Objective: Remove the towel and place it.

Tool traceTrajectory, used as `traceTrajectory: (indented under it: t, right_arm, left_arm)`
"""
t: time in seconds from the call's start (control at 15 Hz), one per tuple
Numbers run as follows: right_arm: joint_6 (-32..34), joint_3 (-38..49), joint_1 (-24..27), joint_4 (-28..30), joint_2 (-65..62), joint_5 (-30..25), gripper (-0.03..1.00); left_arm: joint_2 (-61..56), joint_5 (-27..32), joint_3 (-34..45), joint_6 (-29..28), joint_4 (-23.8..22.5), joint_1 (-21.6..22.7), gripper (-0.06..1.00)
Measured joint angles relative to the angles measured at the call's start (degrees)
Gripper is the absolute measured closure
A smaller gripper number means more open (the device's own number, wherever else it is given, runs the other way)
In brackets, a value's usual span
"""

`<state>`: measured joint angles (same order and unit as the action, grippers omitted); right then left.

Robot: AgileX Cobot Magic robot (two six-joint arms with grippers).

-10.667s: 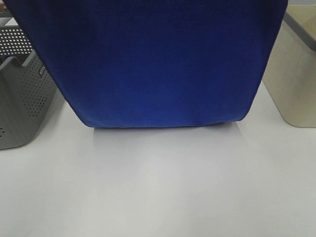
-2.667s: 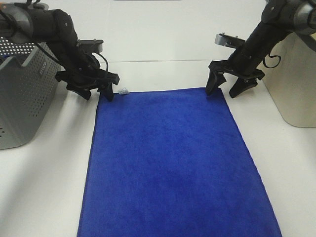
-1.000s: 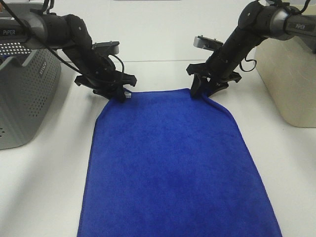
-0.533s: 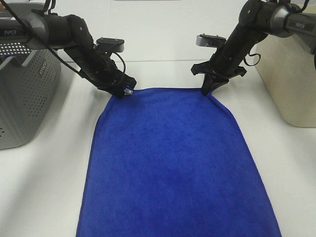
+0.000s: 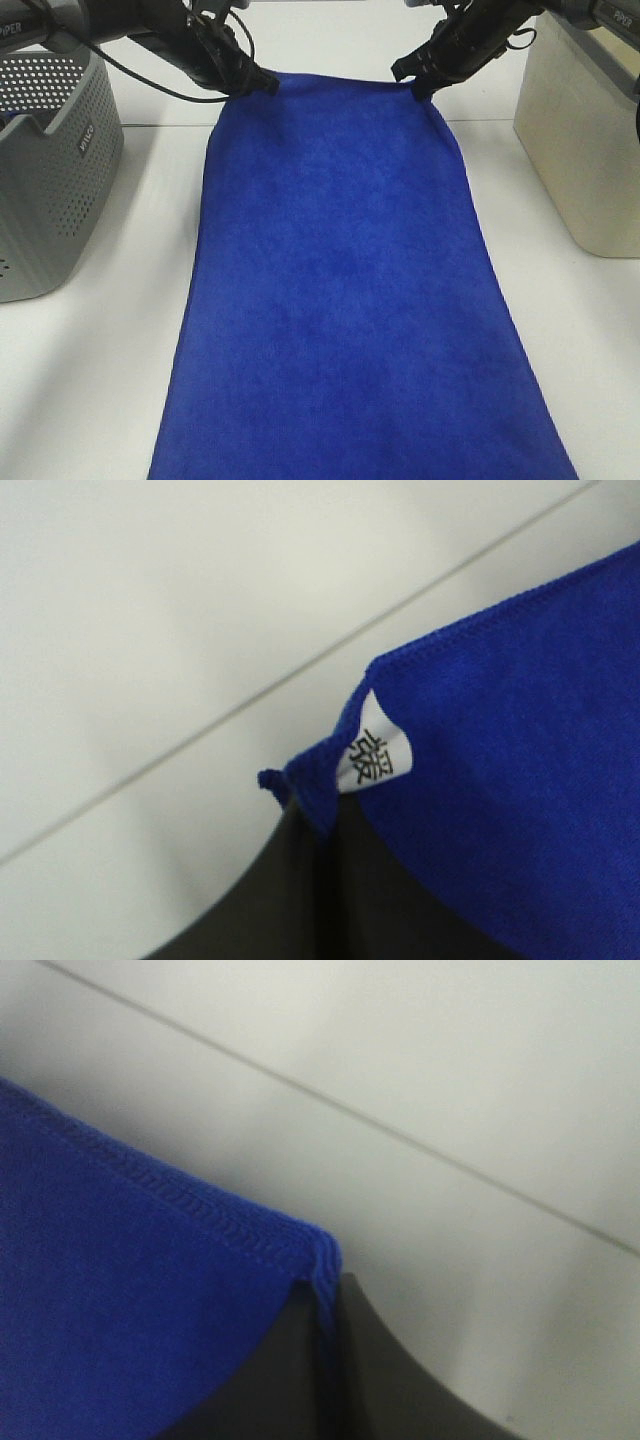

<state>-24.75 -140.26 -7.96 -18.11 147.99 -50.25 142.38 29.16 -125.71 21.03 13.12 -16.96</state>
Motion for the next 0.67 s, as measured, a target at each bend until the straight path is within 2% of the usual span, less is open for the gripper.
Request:
traceTrajectory:
  t: [0.33,0.67]
  right_arm:
    - [-6.47,-0.17,0.00,-3.61,0.11,7.79,0.95]
    - [-8.02,-0.17,0.00,-4.30,0.86,12.66,0.95]
  left_arm:
    - [0.11,-6.93,-0.06,0.00,-3.90,0.00,0.94]
    - [2.29,-12.49,-0.06,0.00,-4.93,0.00,0.94]
